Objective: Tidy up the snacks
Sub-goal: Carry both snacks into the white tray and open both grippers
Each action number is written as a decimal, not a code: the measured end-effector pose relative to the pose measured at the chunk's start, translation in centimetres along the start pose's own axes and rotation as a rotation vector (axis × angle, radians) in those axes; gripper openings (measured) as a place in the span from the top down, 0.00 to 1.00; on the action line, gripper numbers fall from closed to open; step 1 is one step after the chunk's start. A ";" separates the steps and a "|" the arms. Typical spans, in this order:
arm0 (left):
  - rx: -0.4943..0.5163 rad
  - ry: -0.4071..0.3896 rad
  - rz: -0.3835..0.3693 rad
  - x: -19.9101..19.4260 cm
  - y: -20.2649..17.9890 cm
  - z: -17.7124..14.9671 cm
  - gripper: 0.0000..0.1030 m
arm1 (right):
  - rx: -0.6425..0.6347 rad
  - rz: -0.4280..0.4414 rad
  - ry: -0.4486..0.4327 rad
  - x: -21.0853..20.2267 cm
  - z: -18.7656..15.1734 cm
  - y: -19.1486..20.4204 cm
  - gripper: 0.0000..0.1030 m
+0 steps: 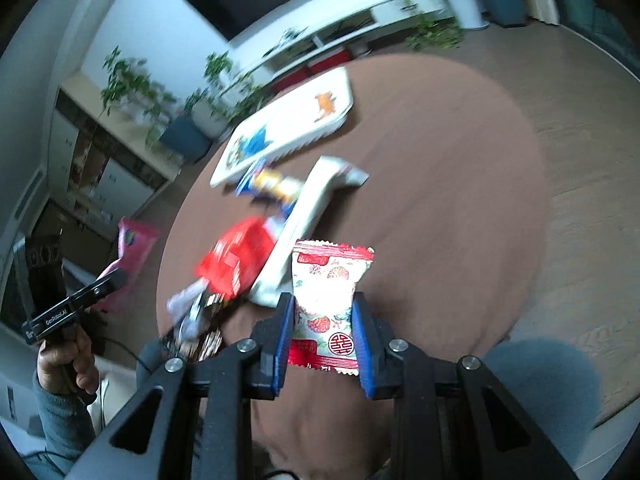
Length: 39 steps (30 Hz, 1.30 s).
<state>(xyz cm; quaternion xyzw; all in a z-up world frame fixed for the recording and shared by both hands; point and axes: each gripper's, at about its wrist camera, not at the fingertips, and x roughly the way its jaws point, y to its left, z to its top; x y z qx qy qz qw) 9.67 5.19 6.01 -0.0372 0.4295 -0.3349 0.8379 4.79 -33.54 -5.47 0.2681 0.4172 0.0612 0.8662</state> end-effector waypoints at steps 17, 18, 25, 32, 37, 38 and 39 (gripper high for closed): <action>-0.068 -0.068 0.157 4.5 9.1 16.6 0.80 | -0.133 0.023 -0.149 3.3 18.0 4.2 0.71; -0.066 -0.064 0.159 5.4 9.6 17.6 0.80 | -0.157 0.028 -0.138 4.5 18.9 5.3 0.71; -0.081 -0.021 0.200 11.1 12.4 21.9 0.80 | -0.255 -0.003 -0.043 13.0 22.4 9.4 0.71; -0.100 0.016 0.217 16.8 14.3 23.1 0.80 | -0.289 -0.057 0.052 19.8 23.1 10.3 0.71; -0.103 0.032 0.237 18.7 14.0 21.0 0.79 | -0.301 -0.090 0.090 22.8 23.0 10.6 0.71; -0.104 0.037 0.240 19.3 14.0 20.8 0.79 | -0.303 -0.096 0.096 23.3 23.1 10.6 0.71; -0.103 0.043 0.246 19.9 13.9 20.6 0.79 | -0.305 -0.105 0.104 23.9 23.1 10.5 0.71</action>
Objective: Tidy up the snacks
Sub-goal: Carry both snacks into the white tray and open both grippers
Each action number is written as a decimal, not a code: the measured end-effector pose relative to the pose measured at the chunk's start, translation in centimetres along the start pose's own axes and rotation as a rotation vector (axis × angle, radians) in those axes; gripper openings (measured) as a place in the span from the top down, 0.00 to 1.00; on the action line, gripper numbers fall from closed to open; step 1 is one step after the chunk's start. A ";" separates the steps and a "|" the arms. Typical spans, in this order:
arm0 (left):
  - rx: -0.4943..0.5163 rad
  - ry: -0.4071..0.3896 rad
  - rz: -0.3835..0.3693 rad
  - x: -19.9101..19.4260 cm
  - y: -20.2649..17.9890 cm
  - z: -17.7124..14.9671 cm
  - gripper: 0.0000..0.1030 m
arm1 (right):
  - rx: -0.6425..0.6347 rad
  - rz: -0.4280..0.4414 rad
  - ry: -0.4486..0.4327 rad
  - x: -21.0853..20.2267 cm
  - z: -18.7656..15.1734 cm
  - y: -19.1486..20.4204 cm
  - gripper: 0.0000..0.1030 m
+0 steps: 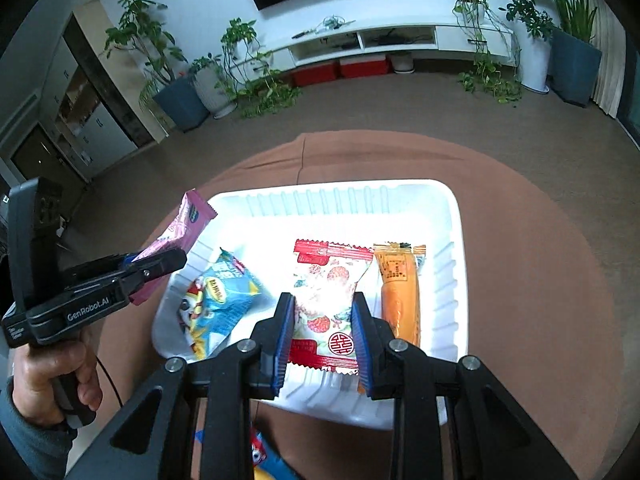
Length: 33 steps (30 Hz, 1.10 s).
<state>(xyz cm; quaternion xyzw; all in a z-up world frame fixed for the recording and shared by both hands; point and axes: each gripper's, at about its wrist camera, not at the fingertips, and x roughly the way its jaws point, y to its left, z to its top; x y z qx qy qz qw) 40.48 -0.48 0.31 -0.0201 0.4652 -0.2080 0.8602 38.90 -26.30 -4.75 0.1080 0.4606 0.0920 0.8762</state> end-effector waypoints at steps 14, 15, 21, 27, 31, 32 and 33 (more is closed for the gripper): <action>0.055 0.022 0.057 4.0 -2.1 -1.4 0.77 | -0.004 -0.072 0.077 3.5 -1.6 -0.9 0.70; 0.053 0.026 0.060 4.2 -2.2 -1.5 0.77 | -0.007 -0.072 0.083 3.6 -1.7 -0.8 0.70; 0.052 0.052 0.074 5.6 -2.5 -2.1 0.76 | -0.033 -0.085 0.109 4.0 -2.6 -0.2 0.70; 0.053 0.057 0.064 6.5 -2.8 -2.4 0.76 | -0.033 -0.093 0.111 3.8 -3.1 -0.1 0.69; 0.047 0.056 0.069 7.0 -2.9 -2.0 0.73 | -0.048 -0.095 0.119 3.6 -3.5 0.5 0.69; 0.045 0.054 0.076 7.1 -3.0 -1.9 0.67 | -0.052 -0.100 0.120 3.5 -3.6 0.6 0.68; 0.043 0.050 0.082 7.2 -3.0 -1.8 0.57 | -0.053 -0.104 0.119 3.5 -3.7 0.7 0.67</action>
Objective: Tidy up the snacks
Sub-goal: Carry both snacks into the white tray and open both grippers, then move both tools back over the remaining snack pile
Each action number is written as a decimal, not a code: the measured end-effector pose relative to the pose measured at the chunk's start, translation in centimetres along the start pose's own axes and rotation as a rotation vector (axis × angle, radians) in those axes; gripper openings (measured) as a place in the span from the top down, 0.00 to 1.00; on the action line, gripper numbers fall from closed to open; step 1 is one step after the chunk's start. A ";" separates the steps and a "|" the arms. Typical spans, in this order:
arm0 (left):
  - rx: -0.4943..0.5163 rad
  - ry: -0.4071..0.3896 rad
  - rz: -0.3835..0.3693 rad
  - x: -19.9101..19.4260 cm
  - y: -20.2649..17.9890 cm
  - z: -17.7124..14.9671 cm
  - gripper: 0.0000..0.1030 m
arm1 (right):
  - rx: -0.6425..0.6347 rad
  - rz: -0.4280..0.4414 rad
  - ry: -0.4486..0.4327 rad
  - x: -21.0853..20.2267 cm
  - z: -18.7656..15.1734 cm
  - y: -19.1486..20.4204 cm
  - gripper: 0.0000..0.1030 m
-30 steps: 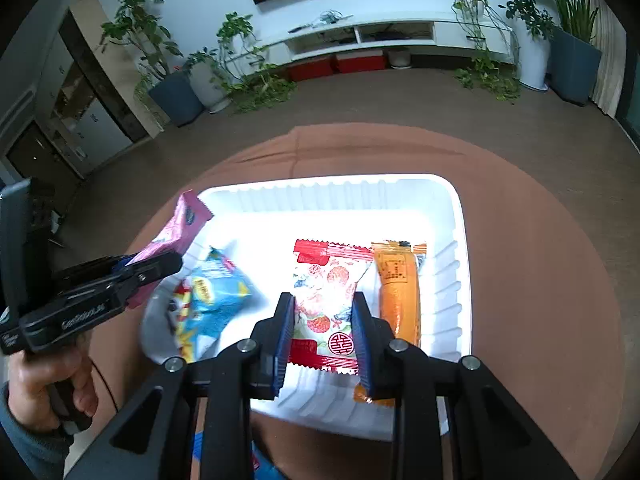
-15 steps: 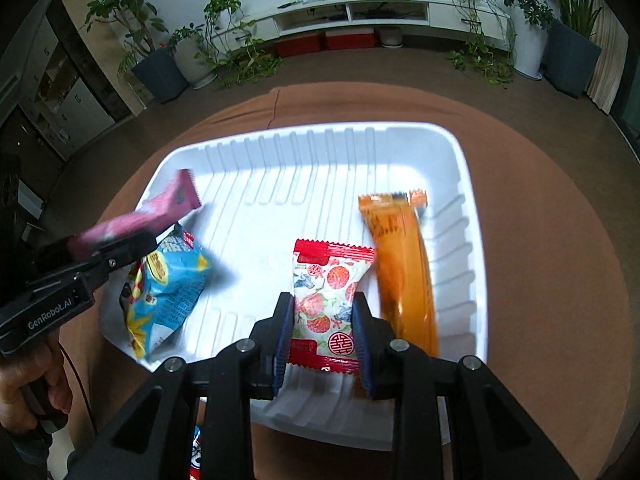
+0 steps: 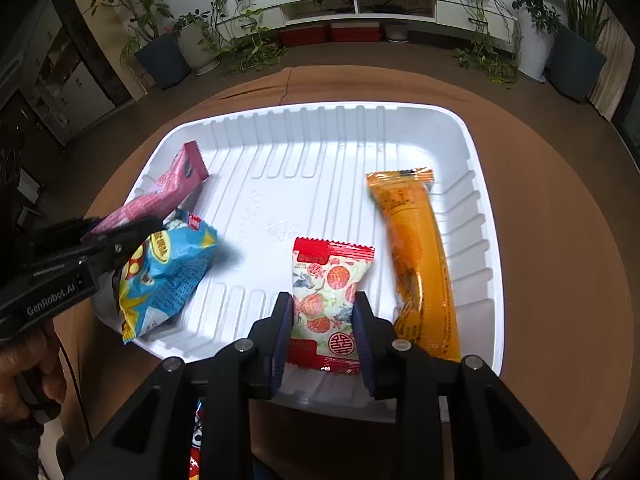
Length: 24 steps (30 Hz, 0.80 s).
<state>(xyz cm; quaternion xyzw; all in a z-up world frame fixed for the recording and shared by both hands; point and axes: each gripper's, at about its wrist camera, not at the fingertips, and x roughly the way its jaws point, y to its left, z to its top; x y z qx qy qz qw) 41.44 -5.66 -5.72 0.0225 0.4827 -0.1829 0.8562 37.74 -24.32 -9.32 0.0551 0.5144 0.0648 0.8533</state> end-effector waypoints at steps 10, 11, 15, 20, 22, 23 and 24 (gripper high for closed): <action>-0.011 -0.058 0.006 -1.1 -0.5 0.5 0.33 | 0.010 0.007 0.005 -0.2 -0.6 0.8 0.54; -0.012 -0.070 0.007 -1.8 -0.3 0.4 0.32 | 0.011 0.008 0.008 -0.3 -0.7 1.0 0.54; -0.010 -0.115 -0.001 -3.8 -0.4 0.2 0.24 | 0.005 0.012 0.016 -0.5 -1.2 1.6 0.54; -0.001 -0.162 -0.018 -7.5 -0.4 -1.3 0.14 | 0.019 0.000 -0.006 -1.3 -1.4 1.7 0.52; 0.006 -0.195 -0.018 -9.5 -0.3 -2.4 0.10 | 0.035 0.013 -0.041 -2.6 -1.3 1.5 0.45; 0.013 -0.211 -0.018 -10.3 -0.5 -2.9 0.05 | 0.043 0.022 -0.068 -3.6 -1.3 1.5 0.43; 0.019 -0.224 -0.019 -11.2 -0.5 -3.5 0.01 | 0.047 0.029 -0.088 -4.3 -1.2 1.4 0.38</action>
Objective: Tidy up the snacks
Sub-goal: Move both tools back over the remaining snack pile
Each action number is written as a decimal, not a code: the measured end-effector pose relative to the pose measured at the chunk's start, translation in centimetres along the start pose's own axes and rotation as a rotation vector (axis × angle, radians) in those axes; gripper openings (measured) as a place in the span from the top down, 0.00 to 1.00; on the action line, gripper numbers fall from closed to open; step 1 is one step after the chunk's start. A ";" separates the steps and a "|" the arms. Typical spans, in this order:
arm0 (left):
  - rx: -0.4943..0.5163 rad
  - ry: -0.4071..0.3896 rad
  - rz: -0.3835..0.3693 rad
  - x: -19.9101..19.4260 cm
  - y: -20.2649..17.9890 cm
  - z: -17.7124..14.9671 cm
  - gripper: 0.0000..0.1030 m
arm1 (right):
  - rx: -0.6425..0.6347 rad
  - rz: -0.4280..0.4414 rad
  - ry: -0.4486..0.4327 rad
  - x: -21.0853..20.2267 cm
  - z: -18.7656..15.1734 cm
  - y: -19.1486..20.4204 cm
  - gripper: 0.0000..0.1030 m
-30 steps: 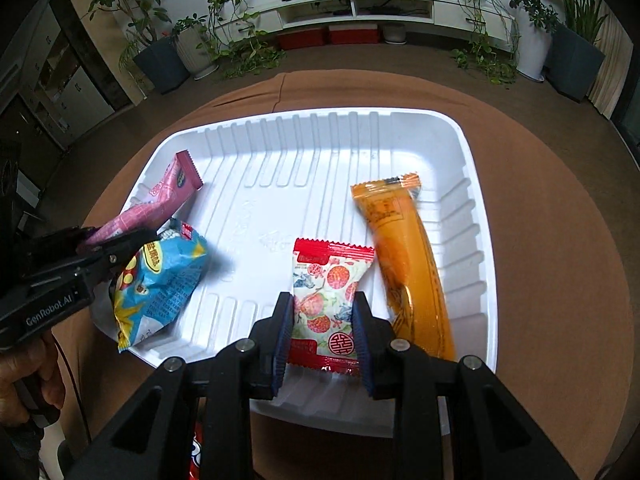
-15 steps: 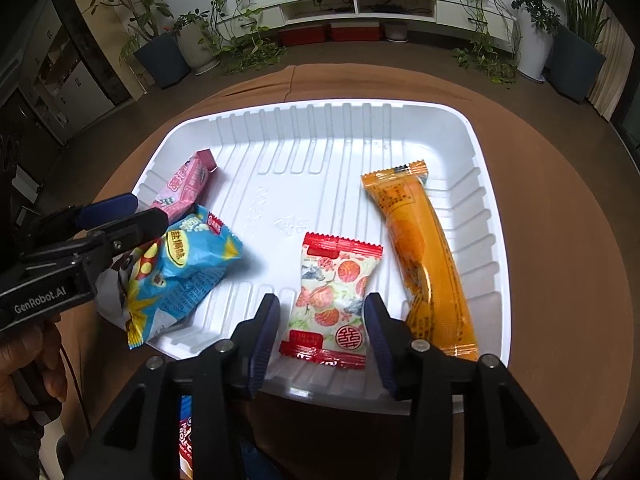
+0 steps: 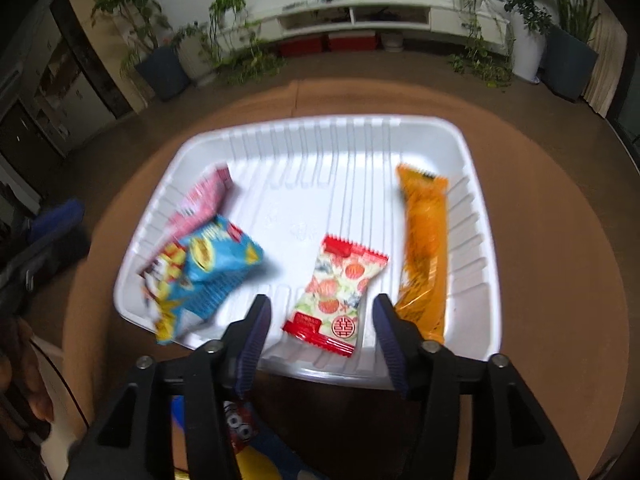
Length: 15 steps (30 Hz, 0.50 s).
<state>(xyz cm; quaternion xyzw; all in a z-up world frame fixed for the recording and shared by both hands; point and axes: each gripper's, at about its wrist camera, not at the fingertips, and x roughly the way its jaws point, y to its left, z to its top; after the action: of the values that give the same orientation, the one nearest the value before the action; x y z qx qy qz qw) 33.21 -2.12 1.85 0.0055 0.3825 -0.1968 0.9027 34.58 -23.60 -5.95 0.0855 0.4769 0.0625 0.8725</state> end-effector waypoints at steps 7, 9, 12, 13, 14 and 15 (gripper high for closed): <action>0.048 -0.077 -0.018 -8.0 -1.1 -4.4 0.00 | 0.027 0.063 -0.155 -7.7 -2.2 -0.7 0.23; 0.039 -0.080 -0.031 -10.1 -1.1 -6.2 0.00 | 0.027 0.072 -0.188 -9.8 -3.6 -1.0 0.21; 0.018 -0.060 -0.060 -12.6 -1.6 -9.1 0.00 | 0.055 0.098 -0.226 -12.6 -7.2 -1.8 0.20; 0.020 -0.053 -0.066 -13.2 -1.8 -10.0 0.00 | 0.072 0.107 -0.231 -13.4 -8.7 -2.3 0.19; 0.025 -0.043 -0.066 -13.8 -2.1 -11.3 0.00 | 0.093 0.116 -0.235 -14.0 -10.1 -2.7 0.19; 0.033 -0.030 -0.063 -14.4 -2.6 -12.7 0.01 | 0.111 0.125 -0.236 -14.5 -11.4 -3.0 0.17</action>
<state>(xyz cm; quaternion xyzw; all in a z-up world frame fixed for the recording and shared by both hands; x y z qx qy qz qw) 14.49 2.61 3.25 0.0053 0.3655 -0.2317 0.9015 17.25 -28.30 -0.67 0.1699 0.3674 0.0799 0.9109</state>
